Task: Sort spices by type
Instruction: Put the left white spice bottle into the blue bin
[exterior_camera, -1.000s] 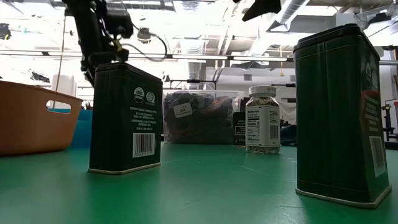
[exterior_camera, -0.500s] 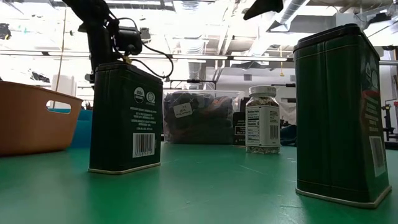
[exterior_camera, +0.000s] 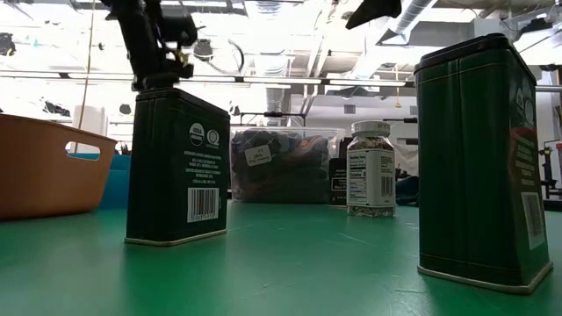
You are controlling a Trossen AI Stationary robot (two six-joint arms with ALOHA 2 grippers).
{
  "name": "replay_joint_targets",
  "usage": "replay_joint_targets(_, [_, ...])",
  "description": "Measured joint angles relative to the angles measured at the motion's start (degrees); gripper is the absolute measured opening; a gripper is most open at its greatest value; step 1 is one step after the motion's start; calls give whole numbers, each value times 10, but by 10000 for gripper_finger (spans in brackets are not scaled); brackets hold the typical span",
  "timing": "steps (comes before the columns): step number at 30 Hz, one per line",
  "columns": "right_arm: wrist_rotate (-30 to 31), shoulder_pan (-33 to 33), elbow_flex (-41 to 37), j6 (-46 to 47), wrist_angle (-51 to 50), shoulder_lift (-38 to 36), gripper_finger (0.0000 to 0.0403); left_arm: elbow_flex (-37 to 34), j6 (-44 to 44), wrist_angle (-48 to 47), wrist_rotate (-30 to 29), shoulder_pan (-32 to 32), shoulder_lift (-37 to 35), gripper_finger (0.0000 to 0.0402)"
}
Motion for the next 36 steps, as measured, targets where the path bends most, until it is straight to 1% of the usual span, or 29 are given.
replay_joint_targets(1, [0, -1, 0, 0, 0, 0, 360, 7, 0, 0, 5, -2, -9, 286])
replay_joint_targets(4, [0, -7, 0, -6, 0, 0, 360, 25, -11, -10, 49, -19, -31, 286])
replay_joint_targets(7, [-6, -16, 0, -20, 0, 0, 360, 37, -26, -24, 119, -56, -46, 286])
replay_joint_targets(12, [-40, -37, 0, -43, -11, 0, 360, 39, -87, -54, 199, -175, -49, 286])
replay_joint_targets(15, [-46, -47, 0, -58, -22, 0, 360, 39, -132, -57, 227, -258, -50, 286])
replay_joint_targets(17, [-48, -52, 0, -67, -24, 0, 360, 39, -167, -55, 215, -311, -50, 286])
replay_joint_targets(19, [-48, -56, 0, -79, -23, 0, 360, 39, -214, -55, 162, -358, -48, 286])
replay_joint_targets(21, [-48, -56, 0, -92, -10, 1, 360, 39, -242, -47, 115, -385, -47, 286])
replay_joint_targets(23, [-50, -55, 0, -97, 8, 8, 360, 39, -247, -27, 90, -396, -43, 286])
replay_joint_targets(25, [-62, -54, -1, -101, 10, 13, 360, 40, -247, -18, 87, -394, -37, 286])
replay_joint_targets(27, [-66, -48, 0, -104, 18, 25, 360, 40, -236, -17, 92, -382, -20, 286])
replay_joint_targets(32, [-70, -27, 0, -104, 6, 50, 360, 40, -152, 5, 115, -339, 32, 286])
replay_joint_targets(36, [-74, -11, -1, -79, -6, 57, 360, 39, -104, 29, 136, -297, 72, 286])
